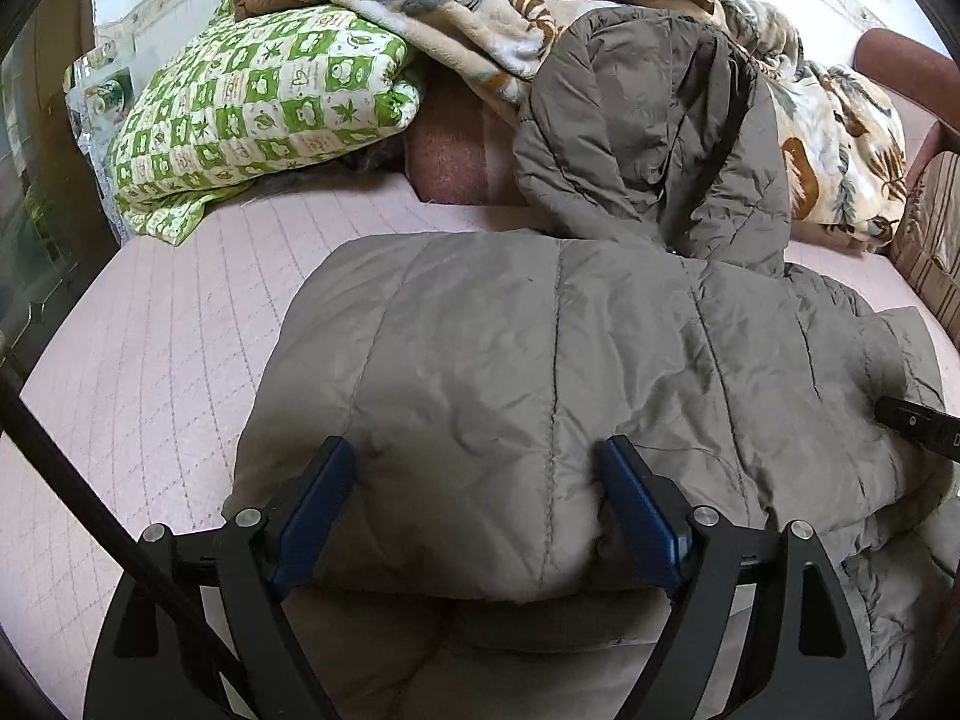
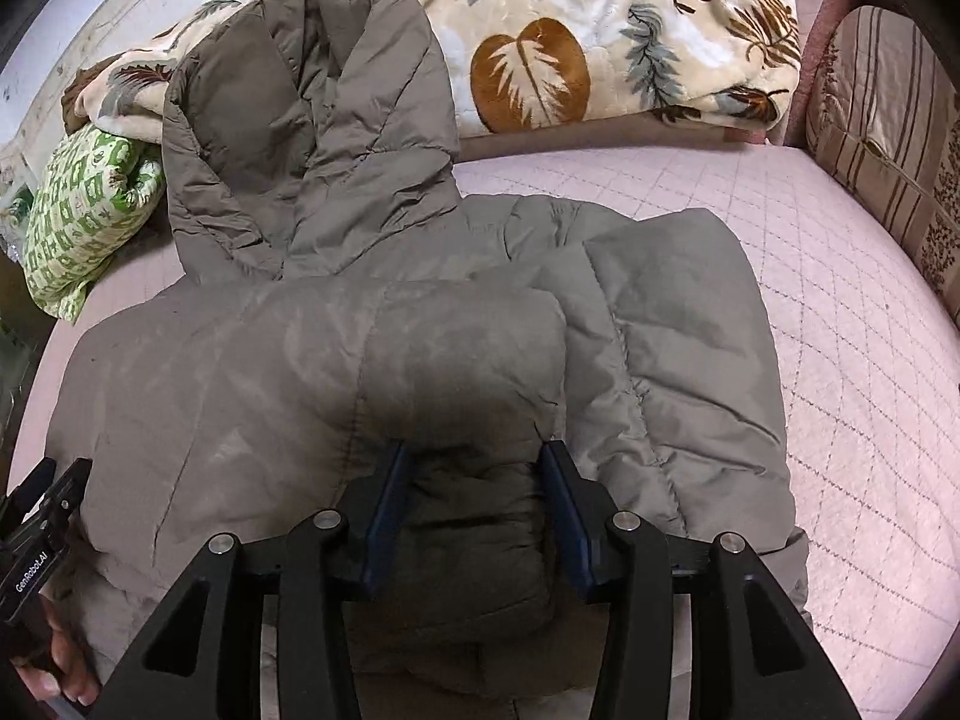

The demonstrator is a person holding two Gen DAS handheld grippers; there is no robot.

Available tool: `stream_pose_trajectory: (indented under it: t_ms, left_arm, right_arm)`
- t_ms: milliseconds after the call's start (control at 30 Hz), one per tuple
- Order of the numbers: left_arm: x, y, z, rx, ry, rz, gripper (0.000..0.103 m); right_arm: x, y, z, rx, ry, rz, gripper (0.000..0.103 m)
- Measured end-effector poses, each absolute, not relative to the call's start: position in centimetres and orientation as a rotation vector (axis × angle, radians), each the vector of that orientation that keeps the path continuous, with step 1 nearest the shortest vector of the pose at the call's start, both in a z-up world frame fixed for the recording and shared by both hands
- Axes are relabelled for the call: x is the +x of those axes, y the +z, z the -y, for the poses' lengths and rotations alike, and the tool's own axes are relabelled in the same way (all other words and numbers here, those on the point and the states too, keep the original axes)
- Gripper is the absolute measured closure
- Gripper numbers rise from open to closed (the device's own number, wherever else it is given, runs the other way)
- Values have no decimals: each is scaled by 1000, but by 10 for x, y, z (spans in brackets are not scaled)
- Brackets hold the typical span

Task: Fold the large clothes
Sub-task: 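Pinch the jacket fabric near the hem with the right tool and adjust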

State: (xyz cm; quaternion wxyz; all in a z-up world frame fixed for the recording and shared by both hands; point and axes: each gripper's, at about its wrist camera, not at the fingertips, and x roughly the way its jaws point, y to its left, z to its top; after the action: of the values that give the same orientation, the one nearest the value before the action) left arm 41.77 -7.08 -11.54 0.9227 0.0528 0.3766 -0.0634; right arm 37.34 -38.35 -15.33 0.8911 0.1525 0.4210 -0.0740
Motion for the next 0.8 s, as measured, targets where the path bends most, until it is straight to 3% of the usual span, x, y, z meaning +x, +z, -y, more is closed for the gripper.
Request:
stream_pose_trajectory:
  t_ms: [233, 500, 800]
  left_arm:
    - [418, -117, 71, 114, -123, -774, 17]
    - [419, -119, 72, 116, -115, -778, 15]
    - [420, -120, 71, 122, -106, -779, 12]
  right_arm:
    - [376, -158, 378, 282, -157, -889, 45]
    - [375, -159, 380, 309, -150, -886, 43]
    - [378, -161, 382, 342, -131, -900, 29]
